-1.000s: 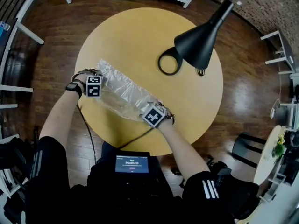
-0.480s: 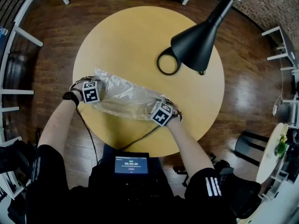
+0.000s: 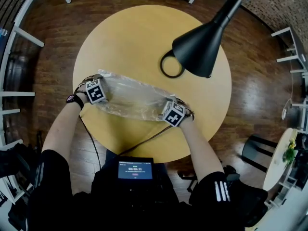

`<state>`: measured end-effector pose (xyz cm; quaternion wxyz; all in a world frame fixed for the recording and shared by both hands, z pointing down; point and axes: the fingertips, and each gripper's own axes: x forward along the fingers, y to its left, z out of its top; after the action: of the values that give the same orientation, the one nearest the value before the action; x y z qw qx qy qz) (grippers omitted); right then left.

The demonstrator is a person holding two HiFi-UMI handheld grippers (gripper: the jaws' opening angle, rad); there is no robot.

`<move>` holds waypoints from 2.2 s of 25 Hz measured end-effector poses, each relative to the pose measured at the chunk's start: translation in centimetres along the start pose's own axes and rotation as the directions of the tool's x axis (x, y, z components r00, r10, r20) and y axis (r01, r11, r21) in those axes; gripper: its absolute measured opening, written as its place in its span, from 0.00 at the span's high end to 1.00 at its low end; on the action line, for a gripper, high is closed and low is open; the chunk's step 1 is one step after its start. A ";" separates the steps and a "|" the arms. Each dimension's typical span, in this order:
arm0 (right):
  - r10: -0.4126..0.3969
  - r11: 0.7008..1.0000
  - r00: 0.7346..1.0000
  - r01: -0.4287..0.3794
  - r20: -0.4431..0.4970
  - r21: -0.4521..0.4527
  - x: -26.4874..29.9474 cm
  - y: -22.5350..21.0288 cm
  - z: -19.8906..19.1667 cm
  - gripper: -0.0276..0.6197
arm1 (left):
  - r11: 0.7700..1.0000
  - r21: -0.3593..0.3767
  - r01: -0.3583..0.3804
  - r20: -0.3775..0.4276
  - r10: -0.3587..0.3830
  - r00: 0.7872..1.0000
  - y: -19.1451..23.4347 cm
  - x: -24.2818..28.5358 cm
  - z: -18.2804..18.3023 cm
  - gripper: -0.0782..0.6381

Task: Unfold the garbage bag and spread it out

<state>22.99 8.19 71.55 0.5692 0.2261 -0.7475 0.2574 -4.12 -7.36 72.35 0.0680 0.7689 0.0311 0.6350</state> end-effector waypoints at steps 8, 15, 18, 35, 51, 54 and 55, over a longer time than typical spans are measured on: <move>-0.018 1.000 0.999 0.018 0.047 -0.002 -0.6 -0.1 0.4 0.24 | 0.995 0.074 -0.071 0.019 0.069 0.997 0.1 -0.9 0.5 0.05; -0.073 0.997 0.981 0.066 0.180 0.042 -4.1 1.6 3.2 0.24 | 0.986 0.125 -0.109 0.053 0.103 0.993 -1.8 -4.2 -0.8 0.05; -0.082 0.995 0.985 0.073 0.152 0.062 -3.0 2.2 2.4 0.24 | 0.992 0.090 -0.091 0.012 0.090 0.996 -2.4 -2.5 -3.2 0.05; -0.223 0.966 0.866 0.133 0.447 0.224 -10.5 3.1 7.0 0.28 | 0.982 -0.046 -0.186 0.347 0.190 0.918 -4.3 -9.0 0.6 0.07; -0.393 0.813 0.419 -0.259 0.819 0.522 -24.7 9.6 4.6 0.35 | 0.928 -0.370 0.031 0.708 0.260 0.657 -19.2 -18.2 5.1 0.08; -0.367 0.836 0.408 -0.250 0.836 0.489 -25.2 12.1 2.9 0.35 | 0.864 -0.492 0.105 0.705 0.325 0.630 -21.9 -18.0 4.4 0.10; -0.363 0.840 0.409 -0.246 0.837 0.485 -25.2 12.9 2.2 0.35 | 0.843 -0.522 0.130 0.704 0.339 0.624 -22.9 -17.9 4.2 0.12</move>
<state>19.47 17.79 45.07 -0.0089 0.5060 -0.8192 0.2697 -2.55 12.63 50.90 0.2434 0.9161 -0.2227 0.2279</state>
